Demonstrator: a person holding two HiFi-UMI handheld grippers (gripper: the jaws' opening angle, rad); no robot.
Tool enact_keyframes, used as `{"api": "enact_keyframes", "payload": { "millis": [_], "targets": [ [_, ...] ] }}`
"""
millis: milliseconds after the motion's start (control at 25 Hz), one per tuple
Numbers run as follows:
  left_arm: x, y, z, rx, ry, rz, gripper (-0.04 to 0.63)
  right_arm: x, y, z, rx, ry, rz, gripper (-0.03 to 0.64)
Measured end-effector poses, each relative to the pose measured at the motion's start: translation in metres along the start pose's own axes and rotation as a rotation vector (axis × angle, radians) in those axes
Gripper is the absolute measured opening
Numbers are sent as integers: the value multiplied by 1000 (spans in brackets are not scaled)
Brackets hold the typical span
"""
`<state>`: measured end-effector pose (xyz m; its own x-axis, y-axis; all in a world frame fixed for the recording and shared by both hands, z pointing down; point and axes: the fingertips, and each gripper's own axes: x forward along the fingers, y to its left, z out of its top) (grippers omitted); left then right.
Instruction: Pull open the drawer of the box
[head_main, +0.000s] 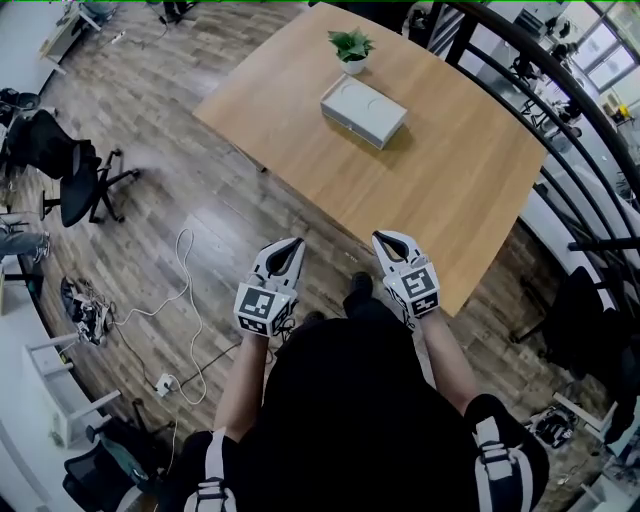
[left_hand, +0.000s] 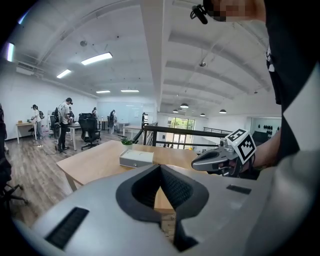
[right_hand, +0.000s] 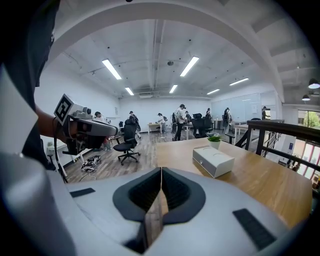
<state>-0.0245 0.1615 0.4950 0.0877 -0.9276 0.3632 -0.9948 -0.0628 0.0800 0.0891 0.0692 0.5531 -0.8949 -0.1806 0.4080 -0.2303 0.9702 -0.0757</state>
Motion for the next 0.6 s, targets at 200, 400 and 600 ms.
{"api": "enact_keyframes", "payload": {
  "millis": [200, 400, 600],
  "targets": [
    [1, 7, 4, -18, -1, 49, 23, 12, -11, 6, -23, 1, 33, 25],
    [6, 9, 6, -26, -5, 88, 23, 16, -31, 12, -35, -6, 41, 26],
    [14, 10, 10, -39, -12, 115, 23, 18, -42, 9, -47, 4, 65, 25]
  ]
}}
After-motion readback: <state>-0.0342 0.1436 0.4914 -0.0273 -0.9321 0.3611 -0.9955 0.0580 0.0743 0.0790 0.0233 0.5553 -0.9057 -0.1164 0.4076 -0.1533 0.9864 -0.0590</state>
